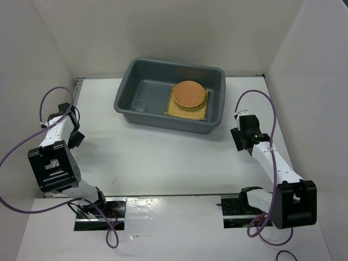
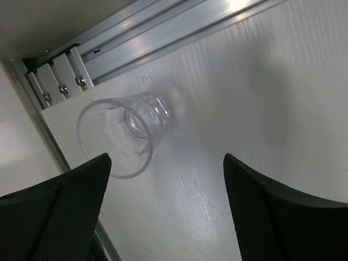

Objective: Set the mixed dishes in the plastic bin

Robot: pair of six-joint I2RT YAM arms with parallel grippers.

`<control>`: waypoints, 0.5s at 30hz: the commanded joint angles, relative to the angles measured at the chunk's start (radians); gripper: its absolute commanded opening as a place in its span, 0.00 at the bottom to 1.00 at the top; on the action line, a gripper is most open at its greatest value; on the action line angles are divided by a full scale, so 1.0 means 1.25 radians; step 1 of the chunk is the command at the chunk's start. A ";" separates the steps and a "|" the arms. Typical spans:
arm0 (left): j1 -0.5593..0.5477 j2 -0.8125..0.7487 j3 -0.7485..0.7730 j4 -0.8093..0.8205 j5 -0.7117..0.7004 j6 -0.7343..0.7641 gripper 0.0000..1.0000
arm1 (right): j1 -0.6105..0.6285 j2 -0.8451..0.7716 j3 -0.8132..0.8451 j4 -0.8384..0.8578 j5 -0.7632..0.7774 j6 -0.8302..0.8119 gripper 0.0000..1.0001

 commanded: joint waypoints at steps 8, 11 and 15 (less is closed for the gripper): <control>0.041 0.026 -0.022 0.068 0.070 0.088 0.49 | 0.009 0.002 -0.005 0.030 0.008 0.015 0.74; 0.041 0.050 -0.022 0.068 0.092 0.095 0.43 | 0.009 0.002 -0.005 0.030 0.008 0.015 0.74; 0.041 0.070 -0.015 0.068 0.107 0.081 0.42 | 0.009 0.002 -0.005 0.030 0.008 0.015 0.74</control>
